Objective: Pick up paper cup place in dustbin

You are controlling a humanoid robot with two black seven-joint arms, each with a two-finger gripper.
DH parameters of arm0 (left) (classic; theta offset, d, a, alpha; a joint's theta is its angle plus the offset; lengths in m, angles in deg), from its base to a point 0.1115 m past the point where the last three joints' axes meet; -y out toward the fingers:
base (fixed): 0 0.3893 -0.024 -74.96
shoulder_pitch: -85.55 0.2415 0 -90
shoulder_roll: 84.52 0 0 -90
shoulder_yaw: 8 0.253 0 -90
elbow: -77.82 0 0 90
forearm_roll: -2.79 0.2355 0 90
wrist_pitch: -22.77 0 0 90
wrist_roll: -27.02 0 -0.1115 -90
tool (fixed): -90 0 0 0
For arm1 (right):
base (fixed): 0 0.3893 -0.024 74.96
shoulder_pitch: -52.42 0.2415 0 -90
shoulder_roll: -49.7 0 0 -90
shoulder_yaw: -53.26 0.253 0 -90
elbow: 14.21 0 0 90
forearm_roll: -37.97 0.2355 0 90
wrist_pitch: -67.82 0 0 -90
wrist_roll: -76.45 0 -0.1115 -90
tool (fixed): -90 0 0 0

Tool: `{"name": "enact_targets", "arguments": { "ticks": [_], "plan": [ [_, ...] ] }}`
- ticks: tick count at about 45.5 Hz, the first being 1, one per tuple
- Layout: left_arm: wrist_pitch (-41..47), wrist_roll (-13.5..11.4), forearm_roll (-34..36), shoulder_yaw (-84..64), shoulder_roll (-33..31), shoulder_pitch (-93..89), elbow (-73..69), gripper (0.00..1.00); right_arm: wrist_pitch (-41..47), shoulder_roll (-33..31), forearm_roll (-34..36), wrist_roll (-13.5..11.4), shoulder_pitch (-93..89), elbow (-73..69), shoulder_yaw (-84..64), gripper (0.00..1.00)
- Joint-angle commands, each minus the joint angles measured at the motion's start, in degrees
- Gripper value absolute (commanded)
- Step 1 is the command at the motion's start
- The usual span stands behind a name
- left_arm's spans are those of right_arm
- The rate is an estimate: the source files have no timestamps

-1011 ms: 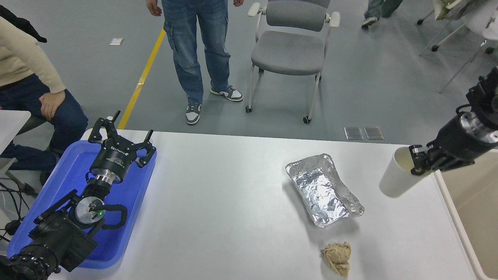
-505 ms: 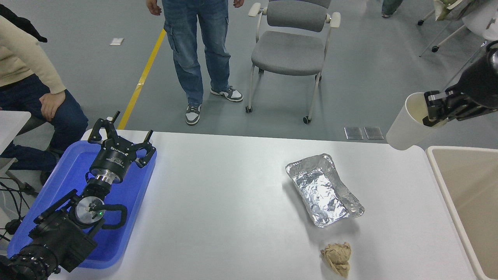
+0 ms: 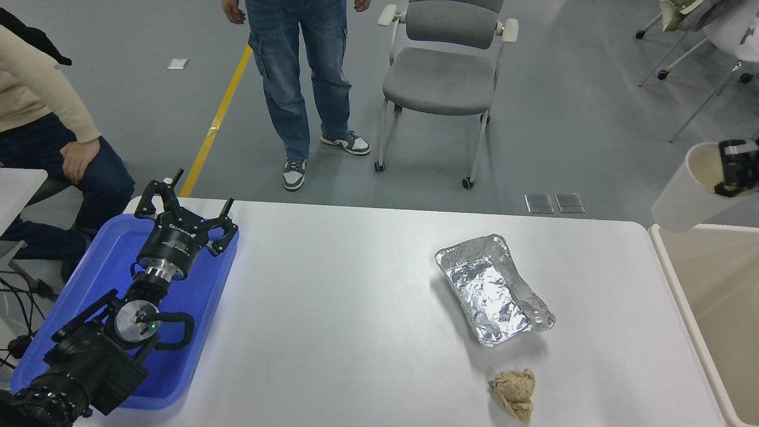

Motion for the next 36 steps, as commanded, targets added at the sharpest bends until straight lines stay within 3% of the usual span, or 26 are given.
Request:
{"name": "enact_targets", "arguments": {
  "ticks": [1, 21, 28, 36],
  "plan": [
    [0.0, 0.0, 0.0, 0.0, 0.0, 0.1, 0.0, 1.00, 0.0, -6.9, -1.7, -0.2, -1.9, 4.8, -4.9, 0.00],
    [0.0, 0.0, -0.1, -0.1, 0.0, 0.0, 0.0, 1.00, 0.0, -14.3, -1.7, -0.1, -24.3, 17.9, 2.3, 0.00],
    [0.0, 0.0, -0.1, -0.1, 0.0, 0.0, 0.0, 1.00, -13.7, -17.3, 0.9, -0.2, -39.4, 18.0, 13.7, 0.00],
    [0.0, 0.0, -0.1, -0.1, 0.0, 0.0, 0.0, 1.00, -25.4, -16.4, 4.5, -0.3, -52.0, 22.4, 19.9, 0.00]
  ]
}}
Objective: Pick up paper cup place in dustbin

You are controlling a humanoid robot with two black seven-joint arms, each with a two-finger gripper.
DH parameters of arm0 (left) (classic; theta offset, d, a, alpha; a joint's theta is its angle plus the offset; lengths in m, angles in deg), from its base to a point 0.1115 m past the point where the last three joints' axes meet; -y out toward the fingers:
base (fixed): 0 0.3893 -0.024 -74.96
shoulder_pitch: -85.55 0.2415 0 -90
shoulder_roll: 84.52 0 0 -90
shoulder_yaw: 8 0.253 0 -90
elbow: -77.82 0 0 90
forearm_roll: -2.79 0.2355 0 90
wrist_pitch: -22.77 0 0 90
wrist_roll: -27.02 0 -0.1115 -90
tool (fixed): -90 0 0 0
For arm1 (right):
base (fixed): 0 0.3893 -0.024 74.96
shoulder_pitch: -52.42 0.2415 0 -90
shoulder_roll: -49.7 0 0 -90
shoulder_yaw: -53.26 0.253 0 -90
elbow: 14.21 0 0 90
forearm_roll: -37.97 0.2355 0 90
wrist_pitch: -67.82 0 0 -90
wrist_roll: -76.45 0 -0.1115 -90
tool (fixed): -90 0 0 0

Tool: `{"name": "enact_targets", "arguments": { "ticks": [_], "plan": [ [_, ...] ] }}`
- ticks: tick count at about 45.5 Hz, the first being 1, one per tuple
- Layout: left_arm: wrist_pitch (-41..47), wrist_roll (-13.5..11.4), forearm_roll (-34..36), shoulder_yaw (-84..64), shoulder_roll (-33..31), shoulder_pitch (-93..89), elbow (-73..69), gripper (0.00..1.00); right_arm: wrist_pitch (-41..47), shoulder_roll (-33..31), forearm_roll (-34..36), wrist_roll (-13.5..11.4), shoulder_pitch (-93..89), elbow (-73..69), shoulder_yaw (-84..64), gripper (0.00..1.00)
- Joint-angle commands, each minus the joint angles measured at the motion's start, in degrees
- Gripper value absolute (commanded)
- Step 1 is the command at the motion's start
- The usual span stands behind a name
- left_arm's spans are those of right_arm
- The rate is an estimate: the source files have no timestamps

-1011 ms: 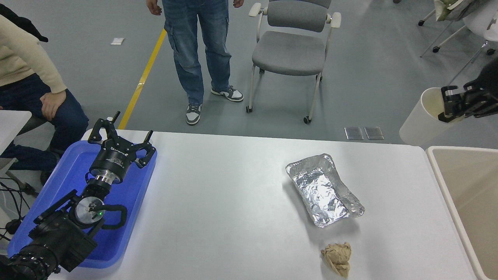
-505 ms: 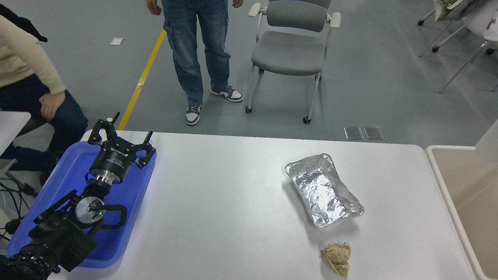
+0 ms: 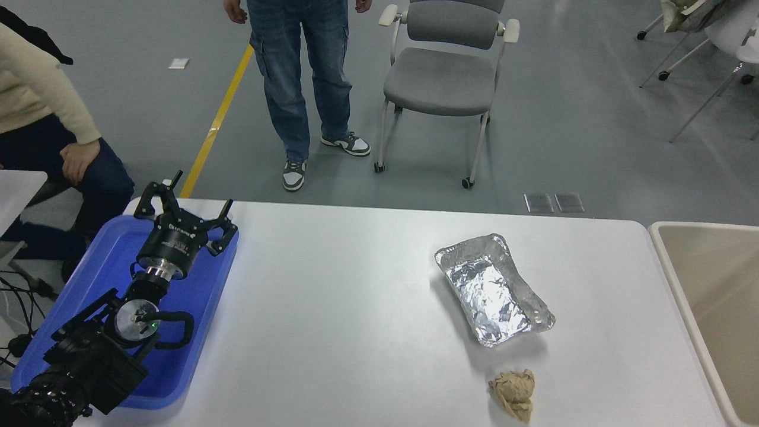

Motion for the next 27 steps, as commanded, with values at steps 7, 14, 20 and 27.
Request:
{"name": "enact_targets", "arguments": {
  "ticks": [7, 14, 20, 27],
  "plan": [
    [-0.1, 0.0, 0.0, 0.0, 0.0, 0.1, 0.0, 1.00, -19.3, 1.4, 8.6, -1.0, -26.2, 9.6, 15.0, 0.00],
    [-0.1, 0.0, 0.0, 0.0, 0.0, 0.0, 0.0, 1.00, -23.8, 7.0, 9.3, -8.2, -39.4, 20.5, 25.3, 0.00],
    [0.0, 0.0, 0.0, 0.0, 0.0, 0.1, 0.0, 1.00, -23.8, 10.2, 9.1, -13.6, -47.0, 27.6, 35.0, 0.00],
    [0.0, 0.0, 0.0, 0.0, 0.0, 0.1, 0.0, 1.00, -23.8, 14.1, 9.2, -19.4, -49.6, 32.4, 38.2, 0.00]
  ]
}}
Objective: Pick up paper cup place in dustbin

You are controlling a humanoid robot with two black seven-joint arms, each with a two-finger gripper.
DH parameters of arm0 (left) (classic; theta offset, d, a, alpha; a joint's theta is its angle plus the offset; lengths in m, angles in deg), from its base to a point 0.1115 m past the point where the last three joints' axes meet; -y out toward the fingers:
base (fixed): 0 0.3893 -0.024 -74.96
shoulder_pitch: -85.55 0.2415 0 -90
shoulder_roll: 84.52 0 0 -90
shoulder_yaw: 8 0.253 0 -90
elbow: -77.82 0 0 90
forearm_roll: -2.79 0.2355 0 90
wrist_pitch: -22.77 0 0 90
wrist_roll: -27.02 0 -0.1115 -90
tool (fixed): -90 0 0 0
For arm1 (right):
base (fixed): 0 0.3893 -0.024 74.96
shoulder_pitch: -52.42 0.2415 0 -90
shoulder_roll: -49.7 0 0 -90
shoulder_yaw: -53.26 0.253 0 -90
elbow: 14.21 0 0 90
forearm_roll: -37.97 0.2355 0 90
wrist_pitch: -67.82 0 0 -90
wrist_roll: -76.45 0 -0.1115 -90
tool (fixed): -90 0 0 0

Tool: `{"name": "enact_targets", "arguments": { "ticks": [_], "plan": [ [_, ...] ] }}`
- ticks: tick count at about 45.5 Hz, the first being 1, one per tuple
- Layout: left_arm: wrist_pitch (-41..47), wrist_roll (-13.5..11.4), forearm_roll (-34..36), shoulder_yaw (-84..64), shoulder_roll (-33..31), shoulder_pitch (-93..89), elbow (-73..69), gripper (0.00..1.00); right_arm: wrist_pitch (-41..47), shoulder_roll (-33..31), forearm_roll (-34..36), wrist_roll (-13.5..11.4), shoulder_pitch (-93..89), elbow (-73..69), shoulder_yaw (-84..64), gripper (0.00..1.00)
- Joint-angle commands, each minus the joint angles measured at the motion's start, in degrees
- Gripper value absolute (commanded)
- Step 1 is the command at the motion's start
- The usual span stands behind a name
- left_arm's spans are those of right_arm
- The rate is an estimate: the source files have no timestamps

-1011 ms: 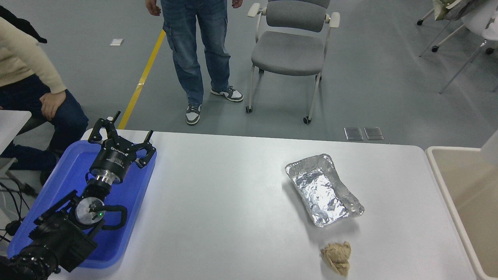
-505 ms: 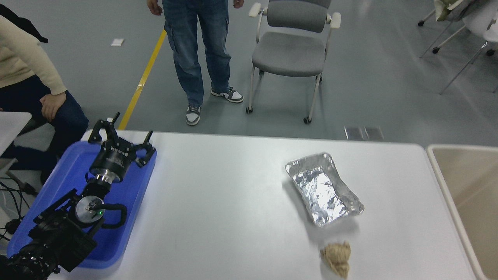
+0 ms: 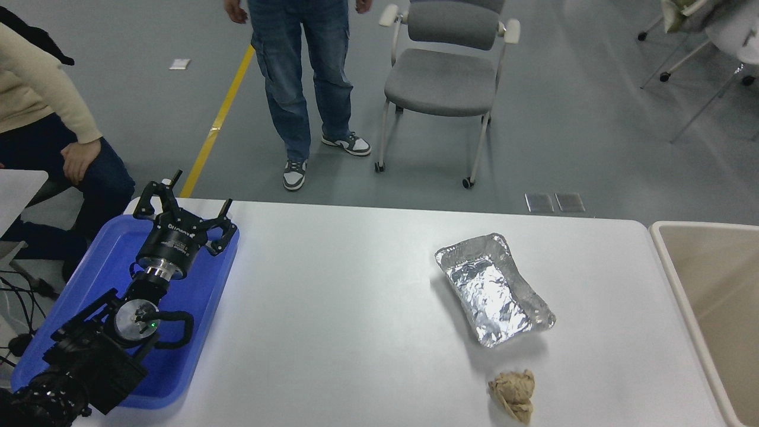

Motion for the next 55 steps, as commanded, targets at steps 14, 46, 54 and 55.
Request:
{"name": "enact_targets", "arguments": {
  "ticks": [14, 46, 54, 55],
  "plan": [
    [0.0, 0.0, 0.0, 0.0, 0.0, 0.1, 0.0, 1.00, -3.6, 7.9, 0.8, -9.9, -10.5, 10.1, 9.9, 0.13],
    [-0.1, 0.0, 0.0, 0.0, 0.0, 0.0, 0.0, 1.00, -11.3, 2.7, 0.7, -9.7, -3.8, -4.1, 8.7, 0.99],
    [0.0, 0.0, 0.0, 0.0, 0.0, 0.0, 0.0, 1.00, -9.5, 0.9, 0.4, -9.7, 4.7, -13.6, 1.3, 1.00],
    [0.0, 0.0, 0.0, 0.0, 0.0, 0.0, 0.0, 1.00, -9.3, 0.8, 0.5, -9.7, 6.3, -15.1, -0.2, 1.00]
  ]
}}
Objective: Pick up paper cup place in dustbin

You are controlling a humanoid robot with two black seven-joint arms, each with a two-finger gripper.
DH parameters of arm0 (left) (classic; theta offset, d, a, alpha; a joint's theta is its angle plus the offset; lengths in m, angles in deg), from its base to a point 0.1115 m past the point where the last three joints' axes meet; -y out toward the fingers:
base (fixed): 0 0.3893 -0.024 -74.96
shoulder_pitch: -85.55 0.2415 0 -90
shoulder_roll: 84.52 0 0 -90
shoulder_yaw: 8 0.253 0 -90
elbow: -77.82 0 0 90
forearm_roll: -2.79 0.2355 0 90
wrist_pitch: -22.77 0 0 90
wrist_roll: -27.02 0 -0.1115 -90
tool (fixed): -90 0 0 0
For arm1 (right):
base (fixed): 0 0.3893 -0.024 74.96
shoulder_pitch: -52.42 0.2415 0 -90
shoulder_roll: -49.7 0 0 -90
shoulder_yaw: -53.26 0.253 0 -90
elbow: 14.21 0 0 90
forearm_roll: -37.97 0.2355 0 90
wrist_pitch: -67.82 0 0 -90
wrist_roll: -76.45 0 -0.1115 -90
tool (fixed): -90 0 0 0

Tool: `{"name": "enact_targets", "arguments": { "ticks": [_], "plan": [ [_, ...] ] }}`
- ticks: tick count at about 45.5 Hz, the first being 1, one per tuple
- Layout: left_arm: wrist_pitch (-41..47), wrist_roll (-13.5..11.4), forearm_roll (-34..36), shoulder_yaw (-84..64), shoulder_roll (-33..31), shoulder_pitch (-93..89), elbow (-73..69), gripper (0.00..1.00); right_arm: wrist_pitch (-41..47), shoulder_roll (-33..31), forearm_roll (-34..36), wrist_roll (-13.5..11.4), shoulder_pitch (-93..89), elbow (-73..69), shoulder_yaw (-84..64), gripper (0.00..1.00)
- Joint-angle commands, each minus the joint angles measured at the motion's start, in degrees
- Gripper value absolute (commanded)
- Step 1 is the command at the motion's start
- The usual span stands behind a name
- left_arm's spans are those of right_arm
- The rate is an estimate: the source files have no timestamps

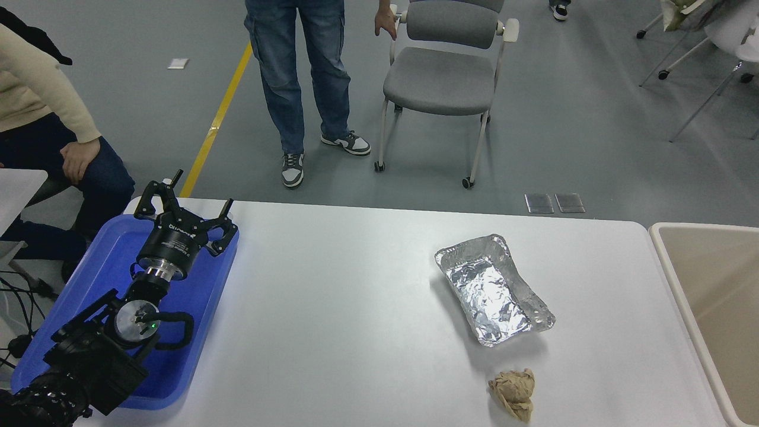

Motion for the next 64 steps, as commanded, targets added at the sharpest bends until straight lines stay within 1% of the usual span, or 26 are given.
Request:
{"name": "enact_targets", "arguments": {
  "ticks": [1, 11, 14, 17, 20, 28, 36, 49, 56, 64],
  "plan": [
    [0.0, 0.0, 0.0, 0.0, 0.0, 0.0, 0.0, 1.00, 1.5, -2.9, 0.0, 0.0, 11.7, -13.7, -9.1, 1.00],
    [0.0, 0.0, 0.0, 0.0, 0.0, 0.0, 0.0, 1.00, 2.8, -4.6, 0.0, -0.1, 33.3, -34.5, -23.2, 1.00],
    [0.0, 0.0, 0.0, 0.0, 0.0, 0.0, 0.0, 1.00, 3.7, -5.1, 0.0, 0.0, 39.6, -38.0, -27.6, 1.00],
    [0.0, 0.0, 0.0, 0.0, 0.0, 0.0, 0.0, 1.00, 6.1, -4.7, 0.1, 0.0, 42.2, -39.1, -29.0, 1.00],
    [0.0, 0.0, 0.1, 0.0, 0.0, 0.0, 0.0, 1.00, 11.6, -3.5, 0.3, 0.0, 43.7, -39.4, -29.5, 1.00],
    [0.0, 0.0, 0.0, 0.0, 0.0, 0.0, 0.0, 1.00, 30.6, 1.4, 0.3, 0.0, 51.2, -39.4, -32.3, 1.00],
    [0.0, 0.0, 0.1, 0.0, 0.0, 0.0, 0.0, 1.00, 44.1, 6.0, 0.3, 0.0, 60.0, -39.5, -32.9, 1.00],
    [0.0, 0.0, 0.1, 0.0, 0.0, 0.0, 0.0, 1.00, 44.1, 15.0, 0.5, 0.2, 73.4, -40.1, -31.5, 1.00],
    [0.0, 0.0, 0.1, 0.1, 0.0, 0.0, 0.0, 1.00, 44.1, 15.6, 0.5, 0.3, 76.8, -41.1, -28.3, 1.00],
    [0.0, 0.0, 0.1, 0.0, 0.0, 0.0, 0.0, 1.00, 44.1, 17.1, 0.8, 0.3, 78.1, -41.5, -27.9, 1.00]
  ]
}}
